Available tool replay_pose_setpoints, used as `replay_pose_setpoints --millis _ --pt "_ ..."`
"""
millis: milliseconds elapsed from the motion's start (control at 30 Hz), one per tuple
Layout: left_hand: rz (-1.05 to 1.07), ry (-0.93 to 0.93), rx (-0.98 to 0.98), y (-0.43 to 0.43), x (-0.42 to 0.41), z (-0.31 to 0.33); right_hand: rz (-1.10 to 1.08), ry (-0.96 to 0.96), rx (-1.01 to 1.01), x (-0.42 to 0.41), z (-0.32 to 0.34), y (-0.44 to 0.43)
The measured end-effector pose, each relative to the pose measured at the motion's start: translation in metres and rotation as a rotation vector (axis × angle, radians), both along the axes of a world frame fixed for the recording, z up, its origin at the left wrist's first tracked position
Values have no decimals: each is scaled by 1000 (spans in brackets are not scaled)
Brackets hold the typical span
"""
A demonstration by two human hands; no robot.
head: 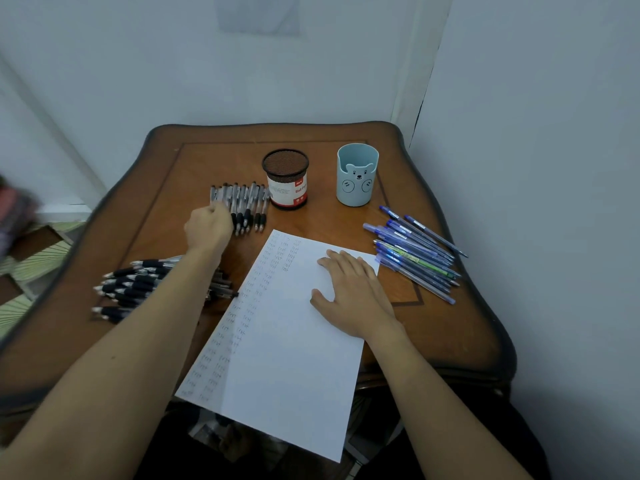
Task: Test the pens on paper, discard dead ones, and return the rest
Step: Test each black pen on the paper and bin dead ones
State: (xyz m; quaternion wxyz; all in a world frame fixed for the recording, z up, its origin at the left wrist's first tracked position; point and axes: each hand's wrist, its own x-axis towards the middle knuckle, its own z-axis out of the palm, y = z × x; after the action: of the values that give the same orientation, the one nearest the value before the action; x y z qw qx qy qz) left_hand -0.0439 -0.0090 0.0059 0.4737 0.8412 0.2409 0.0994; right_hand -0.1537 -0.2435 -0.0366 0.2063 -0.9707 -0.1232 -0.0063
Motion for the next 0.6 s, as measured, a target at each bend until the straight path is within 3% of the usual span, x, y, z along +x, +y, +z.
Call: replay_pose_setpoints --millis 267,600 --pt "-53 92 231 6 19 1 0 5 -5 1 -1 0" --pt "-150 186 327 10 23 1 -3 9 -9 3 -2 -1"
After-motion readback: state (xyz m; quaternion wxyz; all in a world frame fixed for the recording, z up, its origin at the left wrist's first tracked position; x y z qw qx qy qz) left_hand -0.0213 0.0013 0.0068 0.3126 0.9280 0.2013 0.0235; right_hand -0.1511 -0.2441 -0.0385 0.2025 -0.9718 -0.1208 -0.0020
